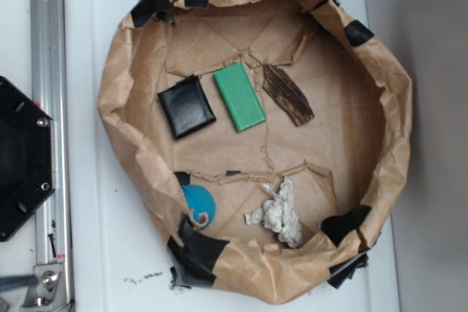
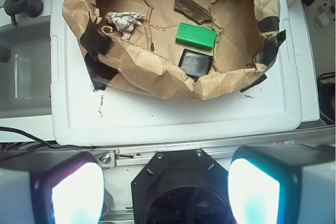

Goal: Grab the wood chip.

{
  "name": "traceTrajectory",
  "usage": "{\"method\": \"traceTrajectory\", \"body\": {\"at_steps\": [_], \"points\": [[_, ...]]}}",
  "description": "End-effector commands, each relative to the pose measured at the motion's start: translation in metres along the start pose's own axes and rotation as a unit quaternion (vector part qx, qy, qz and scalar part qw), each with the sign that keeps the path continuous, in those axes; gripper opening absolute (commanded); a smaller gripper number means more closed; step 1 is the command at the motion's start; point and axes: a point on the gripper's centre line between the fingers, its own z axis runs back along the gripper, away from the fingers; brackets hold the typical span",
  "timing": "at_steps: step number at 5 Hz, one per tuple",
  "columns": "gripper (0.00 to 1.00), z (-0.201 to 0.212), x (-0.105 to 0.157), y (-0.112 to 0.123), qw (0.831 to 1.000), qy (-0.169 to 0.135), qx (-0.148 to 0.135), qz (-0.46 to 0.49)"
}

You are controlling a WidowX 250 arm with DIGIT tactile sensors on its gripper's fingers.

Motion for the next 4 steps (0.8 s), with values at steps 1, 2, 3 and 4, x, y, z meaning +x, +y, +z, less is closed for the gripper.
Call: {"method": "traceTrajectory", "body": {"at_steps": [1, 2, 3, 4], "points": [[1.00, -0.053, 0.091, 0.015, 0.986, -0.140, -0.034, -0.083], [1.00, -0.084, 0.116, 0.023, 0.988, -0.126, -0.026, -0.088], [1.00, -0.117, 0.136, 0.037, 0.990, -0.082, 0.007, -0.117], [1.00, -0.136, 0.148, 0.053, 0.987, -0.076, 0.015, -0.141]]}}
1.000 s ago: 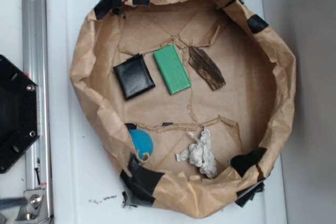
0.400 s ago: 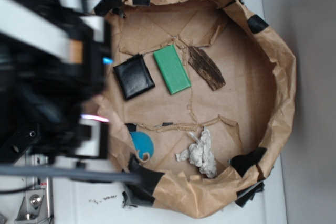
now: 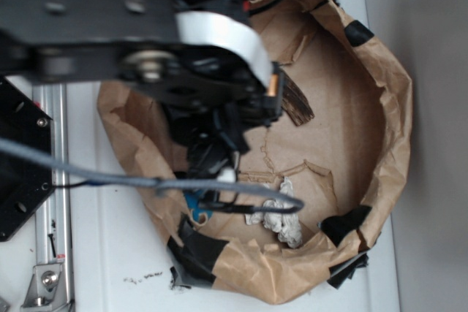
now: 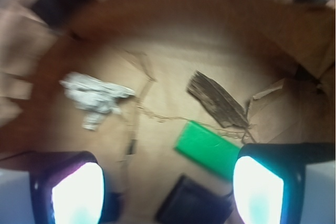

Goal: Grab the wood chip.

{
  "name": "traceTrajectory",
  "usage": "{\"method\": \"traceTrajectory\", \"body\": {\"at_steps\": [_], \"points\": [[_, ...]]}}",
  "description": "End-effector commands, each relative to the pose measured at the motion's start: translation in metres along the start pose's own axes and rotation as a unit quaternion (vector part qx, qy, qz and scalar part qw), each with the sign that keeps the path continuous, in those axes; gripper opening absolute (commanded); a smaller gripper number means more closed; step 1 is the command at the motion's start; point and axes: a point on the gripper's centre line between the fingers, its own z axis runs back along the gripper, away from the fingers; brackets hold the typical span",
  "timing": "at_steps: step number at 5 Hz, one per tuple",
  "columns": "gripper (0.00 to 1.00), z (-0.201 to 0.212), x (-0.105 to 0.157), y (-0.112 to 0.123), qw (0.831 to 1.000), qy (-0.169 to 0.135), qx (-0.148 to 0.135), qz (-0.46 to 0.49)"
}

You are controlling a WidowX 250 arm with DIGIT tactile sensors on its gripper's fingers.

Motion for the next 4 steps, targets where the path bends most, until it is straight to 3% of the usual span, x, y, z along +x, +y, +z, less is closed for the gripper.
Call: {"method": "traceTrajectory", "body": {"at_steps": [1, 2, 3, 4], "points": [[1.00, -0.035, 0.025, 0.037, 0.995, -0.025, 0.024, -0.089], [1.00, -0.051, 0.029, 0.051, 0.995, -0.022, 0.024, -0.095], [1.00, -0.074, 0.043, 0.057, 0.994, -0.019, 0.006, -0.109], [1.00, -0.083, 0.048, 0.062, 0.995, -0.018, 0.012, -0.098]]}}
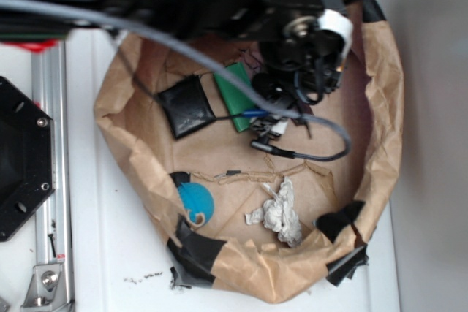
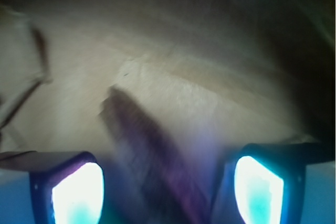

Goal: Grab the wood chip.

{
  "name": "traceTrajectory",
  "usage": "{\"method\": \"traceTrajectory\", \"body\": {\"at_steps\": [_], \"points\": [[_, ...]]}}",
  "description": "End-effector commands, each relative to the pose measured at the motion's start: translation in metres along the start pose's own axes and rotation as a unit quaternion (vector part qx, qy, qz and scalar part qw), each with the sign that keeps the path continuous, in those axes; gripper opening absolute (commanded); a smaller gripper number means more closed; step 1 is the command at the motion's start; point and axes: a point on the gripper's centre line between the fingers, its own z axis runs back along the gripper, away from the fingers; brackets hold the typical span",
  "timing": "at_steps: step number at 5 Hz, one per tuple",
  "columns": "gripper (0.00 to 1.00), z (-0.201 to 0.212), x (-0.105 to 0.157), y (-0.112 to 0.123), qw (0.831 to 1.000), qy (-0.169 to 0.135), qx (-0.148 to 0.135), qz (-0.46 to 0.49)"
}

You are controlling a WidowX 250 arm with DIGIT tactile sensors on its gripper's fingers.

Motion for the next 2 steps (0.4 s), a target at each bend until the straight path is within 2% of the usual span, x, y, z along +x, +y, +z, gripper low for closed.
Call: {"method": "traceTrajectory", "body": {"at_steps": [1, 2], "points": [[0.61, -0.008, 0.007, 0.034, 0.995, -0.006, 0.103, 0.016], [0.00, 0.002, 0.005, 0.039, 0.990, -0.026, 0.129, 0.040]]}}
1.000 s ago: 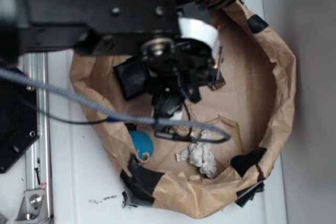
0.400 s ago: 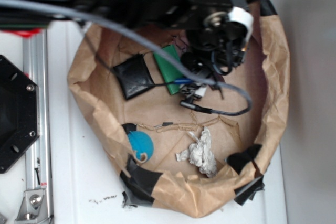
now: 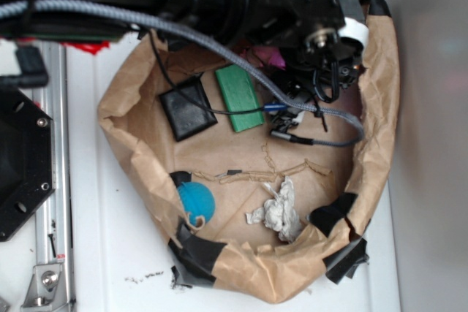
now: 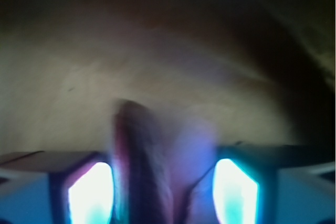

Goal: Grab the wood chip.

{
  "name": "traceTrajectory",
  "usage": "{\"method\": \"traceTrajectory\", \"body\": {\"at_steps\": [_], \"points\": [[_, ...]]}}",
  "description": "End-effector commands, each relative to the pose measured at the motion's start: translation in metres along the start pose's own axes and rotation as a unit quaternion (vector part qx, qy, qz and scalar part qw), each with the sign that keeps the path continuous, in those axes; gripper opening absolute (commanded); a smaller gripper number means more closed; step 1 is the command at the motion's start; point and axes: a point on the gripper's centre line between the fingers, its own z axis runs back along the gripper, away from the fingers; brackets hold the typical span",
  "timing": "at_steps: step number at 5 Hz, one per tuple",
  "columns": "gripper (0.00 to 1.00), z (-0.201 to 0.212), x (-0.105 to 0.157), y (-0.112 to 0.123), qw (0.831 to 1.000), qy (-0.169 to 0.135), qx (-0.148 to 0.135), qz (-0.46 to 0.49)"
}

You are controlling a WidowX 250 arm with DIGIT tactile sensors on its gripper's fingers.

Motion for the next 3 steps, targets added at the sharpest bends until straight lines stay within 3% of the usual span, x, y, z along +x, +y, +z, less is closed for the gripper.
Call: {"method": "traceTrajectory", "body": {"at_steps": [1, 2, 3], "points": [[0.00, 0.019, 0.002, 0.010, 0.996, -0.039, 0.074, 0.008], [0.00, 0.034, 0.002, 0.007, 0.995, -0.034, 0.088, 0.014], [0.00, 0.068, 0.004, -0.004, 0.995, -0.030, 0.081, 0.053]]}}
